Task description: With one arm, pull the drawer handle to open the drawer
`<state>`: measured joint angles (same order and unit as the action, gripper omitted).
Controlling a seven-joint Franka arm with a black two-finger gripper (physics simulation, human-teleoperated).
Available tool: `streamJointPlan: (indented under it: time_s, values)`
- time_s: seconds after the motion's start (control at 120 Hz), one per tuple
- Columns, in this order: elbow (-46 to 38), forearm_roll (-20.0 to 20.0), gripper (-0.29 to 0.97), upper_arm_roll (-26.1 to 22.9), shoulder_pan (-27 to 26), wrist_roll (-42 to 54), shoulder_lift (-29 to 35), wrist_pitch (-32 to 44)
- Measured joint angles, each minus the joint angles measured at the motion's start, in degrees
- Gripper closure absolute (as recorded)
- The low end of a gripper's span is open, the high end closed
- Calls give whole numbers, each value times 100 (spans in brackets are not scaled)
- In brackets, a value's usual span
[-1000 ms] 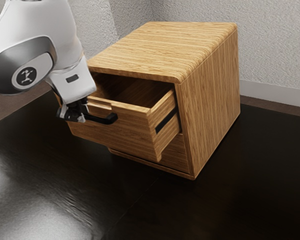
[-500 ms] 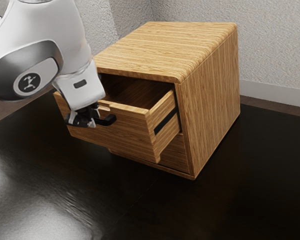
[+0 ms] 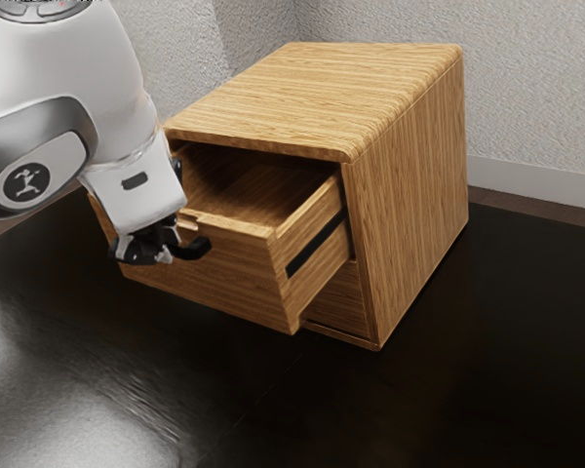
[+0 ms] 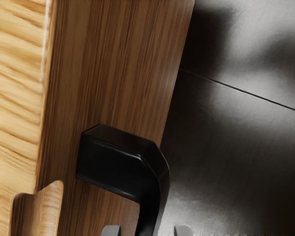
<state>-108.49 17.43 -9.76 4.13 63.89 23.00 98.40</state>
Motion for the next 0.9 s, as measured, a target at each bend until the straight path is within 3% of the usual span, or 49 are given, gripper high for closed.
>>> streamJointPlan:
  time_s: [0.45,0.583,0.7,0.783,0.9]
  values:
    - [-382,-122,63,0,33,-28,623,-2]
    - [-401,-189,61,-25,31,-70,1121,-11]
    - [243,-209,48,-62,39,-336,1143,-104]
    - [1330,-239,34,-90,137,-841,681,-605]
    - [2434,-892,20,36,933,-1704,219,-1475]
